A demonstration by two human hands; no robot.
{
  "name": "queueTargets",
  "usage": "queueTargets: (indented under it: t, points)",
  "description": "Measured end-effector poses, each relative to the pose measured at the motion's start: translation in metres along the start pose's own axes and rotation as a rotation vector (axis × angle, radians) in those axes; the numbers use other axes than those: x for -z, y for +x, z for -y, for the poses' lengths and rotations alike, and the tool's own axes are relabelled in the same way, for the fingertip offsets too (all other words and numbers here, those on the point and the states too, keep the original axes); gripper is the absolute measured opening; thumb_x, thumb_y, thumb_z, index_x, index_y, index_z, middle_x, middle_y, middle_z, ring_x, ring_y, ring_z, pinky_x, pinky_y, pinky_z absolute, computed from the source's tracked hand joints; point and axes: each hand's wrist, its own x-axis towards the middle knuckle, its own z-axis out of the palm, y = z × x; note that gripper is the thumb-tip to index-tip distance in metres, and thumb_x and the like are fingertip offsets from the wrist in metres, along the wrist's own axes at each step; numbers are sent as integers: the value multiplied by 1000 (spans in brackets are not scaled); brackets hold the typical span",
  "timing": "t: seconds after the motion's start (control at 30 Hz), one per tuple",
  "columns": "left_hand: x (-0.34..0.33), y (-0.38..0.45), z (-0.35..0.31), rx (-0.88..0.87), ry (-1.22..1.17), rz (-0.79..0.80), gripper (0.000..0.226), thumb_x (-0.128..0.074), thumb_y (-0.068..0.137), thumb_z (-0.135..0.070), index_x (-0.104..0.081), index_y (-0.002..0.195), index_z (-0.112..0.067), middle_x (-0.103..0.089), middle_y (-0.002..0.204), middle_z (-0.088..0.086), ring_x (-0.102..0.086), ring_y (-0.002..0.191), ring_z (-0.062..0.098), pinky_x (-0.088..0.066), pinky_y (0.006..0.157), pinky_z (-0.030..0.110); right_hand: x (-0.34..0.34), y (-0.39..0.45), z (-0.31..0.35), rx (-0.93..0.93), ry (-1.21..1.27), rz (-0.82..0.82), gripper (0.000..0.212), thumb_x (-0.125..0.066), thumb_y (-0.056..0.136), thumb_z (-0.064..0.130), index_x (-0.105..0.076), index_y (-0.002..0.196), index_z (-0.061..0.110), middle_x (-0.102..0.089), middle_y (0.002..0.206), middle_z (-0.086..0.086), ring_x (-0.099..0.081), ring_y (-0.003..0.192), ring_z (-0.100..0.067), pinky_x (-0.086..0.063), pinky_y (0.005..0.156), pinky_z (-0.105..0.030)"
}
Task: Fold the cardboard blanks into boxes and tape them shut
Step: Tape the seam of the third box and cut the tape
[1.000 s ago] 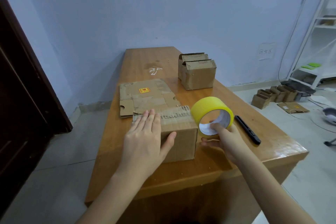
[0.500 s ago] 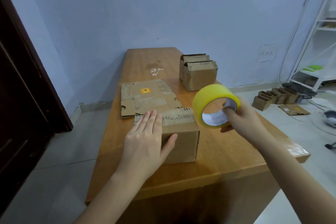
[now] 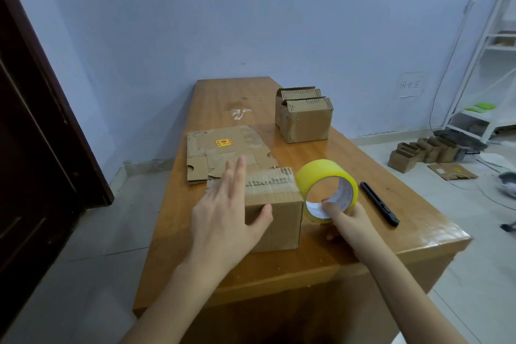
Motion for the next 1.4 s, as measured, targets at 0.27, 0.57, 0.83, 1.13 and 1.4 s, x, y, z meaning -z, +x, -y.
queueTargets:
  t: [0.27,0.57,0.83,1.13,1.4]
  points:
    - [6,10,-20,-182,227,-20,65,-13,93,-40,-45,138,-5,-39,146,14,-30,140,26,-18,116,43,-5,-1,-7,17,91,-71,23,-51,94,11,-51,71,7,-49,56,-7,-50,37,-12,-42,40,-21]
    - [-2,31,-29,-312,183,11,59,-41,85,-67,-53,116,-18,-56,119,-6,-52,113,15,-42,78,29,-9,-2,-9,113,37,-51,32,-49,94,10,-44,63,9,-42,49,-2,-45,36,-9,-36,37,-19]
    - [-15,34,-27,-386,142,52,84,-36,87,-68,-21,149,-13,-26,155,1,-27,140,14,-19,114,29,-3,-3,-11,120,197,15,54,-63,68,42,-54,119,29,-62,110,11,-58,101,-5,-45,77,-21]
    - [-13,38,-20,-449,125,186,97,-42,84,-68,7,150,-15,10,158,-2,8,144,7,5,114,25,-6,4,-5,90,849,47,66,-61,77,32,-46,137,10,-63,123,-11,-65,107,-23,-52,85,-37]
    - [-13,37,-21,-429,90,203,92,-40,88,-65,9,150,-17,14,157,-4,10,143,6,10,108,20,9,19,40,335,307,-31,26,-56,89,26,-61,64,26,-49,61,3,-45,56,-14,-39,57,-29]
